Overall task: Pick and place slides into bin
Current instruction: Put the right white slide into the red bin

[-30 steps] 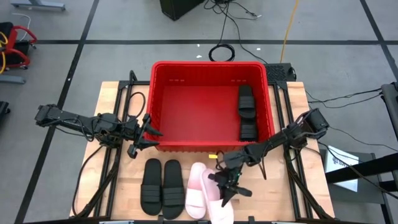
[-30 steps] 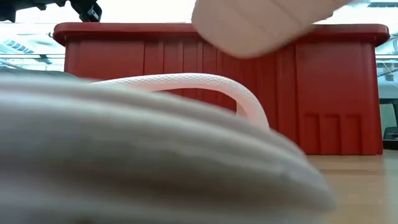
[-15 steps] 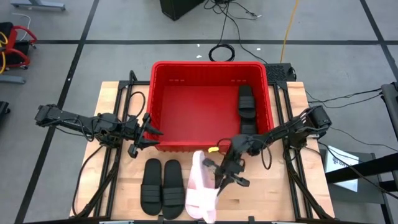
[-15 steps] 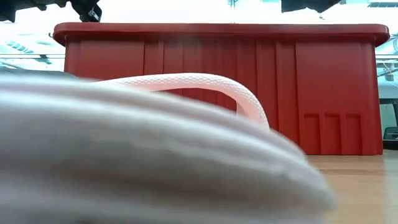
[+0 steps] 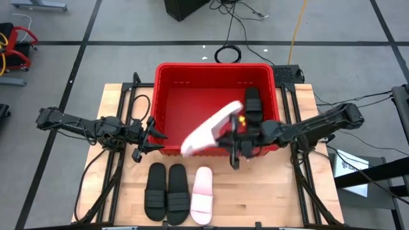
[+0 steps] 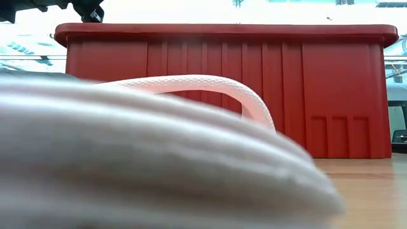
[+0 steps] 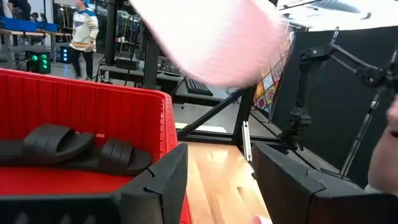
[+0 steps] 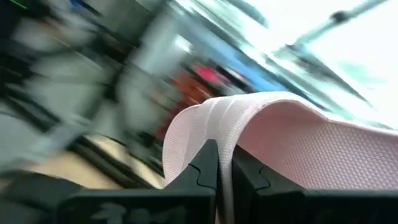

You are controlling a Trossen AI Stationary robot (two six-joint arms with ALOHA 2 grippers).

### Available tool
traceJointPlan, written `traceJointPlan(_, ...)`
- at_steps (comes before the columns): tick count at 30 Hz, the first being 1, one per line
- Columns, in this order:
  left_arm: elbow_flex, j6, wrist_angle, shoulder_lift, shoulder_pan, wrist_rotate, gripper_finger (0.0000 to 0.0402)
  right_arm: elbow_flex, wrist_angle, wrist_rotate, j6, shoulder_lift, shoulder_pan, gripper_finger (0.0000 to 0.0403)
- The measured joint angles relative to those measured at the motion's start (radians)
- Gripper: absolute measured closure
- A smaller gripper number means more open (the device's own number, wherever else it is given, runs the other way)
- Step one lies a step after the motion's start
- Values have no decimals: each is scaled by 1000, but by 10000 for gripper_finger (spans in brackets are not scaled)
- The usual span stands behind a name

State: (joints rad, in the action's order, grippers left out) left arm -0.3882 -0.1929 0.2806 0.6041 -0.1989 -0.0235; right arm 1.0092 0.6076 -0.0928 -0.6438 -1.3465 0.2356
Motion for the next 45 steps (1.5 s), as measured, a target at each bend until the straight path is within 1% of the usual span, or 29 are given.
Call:
traceJointPlan(3,0,18,6,0,0,21,217,0,-15,-250,-52,45,-2,399)
traceJointPlan(6,0,57,30,0,0,91,217,0,-10,-487,-108,82,-17,399)
traceJointPlan(11,0,104,40,0,1,187,218,1,2,-874,-199,116,-85,399)
traceJointPlan(13,0,133,64,0,7,226,217,1,3,-1000,-235,118,-126,399)
traceJointPlan(15,0,157,101,0,19,249,217,1,0,-1086,-269,117,-166,399)
traceJointPlan(16,0,172,122,0,26,253,217,1,-7,-1108,-286,117,-186,399)
traceJointPlan(20,-1,213,197,0,64,253,217,39,-91,-1132,-308,116,-264,399)
traceJointPlan(22,-1,226,225,0,85,253,218,74,-164,-1120,-300,116,-303,399)
traceJointPlan(25,-1,240,255,0,119,253,217,147,-315,-1006,-226,116,-363,399)
traceJointPlan(27,-1,241,274,0,146,253,218,217,-497,-892,-109,116,-408,399)
traceJointPlan(28,-1,241,280,0,158,253,218,255,-608,-812,-30,116,-437,399)
traceJointPlan(29,-1,241,286,0,170,253,218,295,-720,-701,57,116,-472,399)
traceJointPlan(30,-1,239,290,0,182,253,218,331,-820,-570,136,112,-513,399)
traceJointPlan(31,-1,237,289,0,191,253,217,363,-897,-443,201,106,-560,399)
traceJointPlan(33,-1,236,274,0,209,252,218,412,-1016,-237,277,90,-649,399)
traceJointPlan(36,-1,237,259,0,235,251,217,455,-1125,30,332,65,-776,399)
traceJointPlan(39,-1,237,253,-1,260,234,218,465,-1186,282,365,33,-879,399)
traceJointPlan(41,-1,240,251,0,276,224,217,465,-1223,420,381,3,-925,399)
traceJointPlan(45,-1,255,252,0,317,224,217,465,-1310,664,366,-71,-962,399)
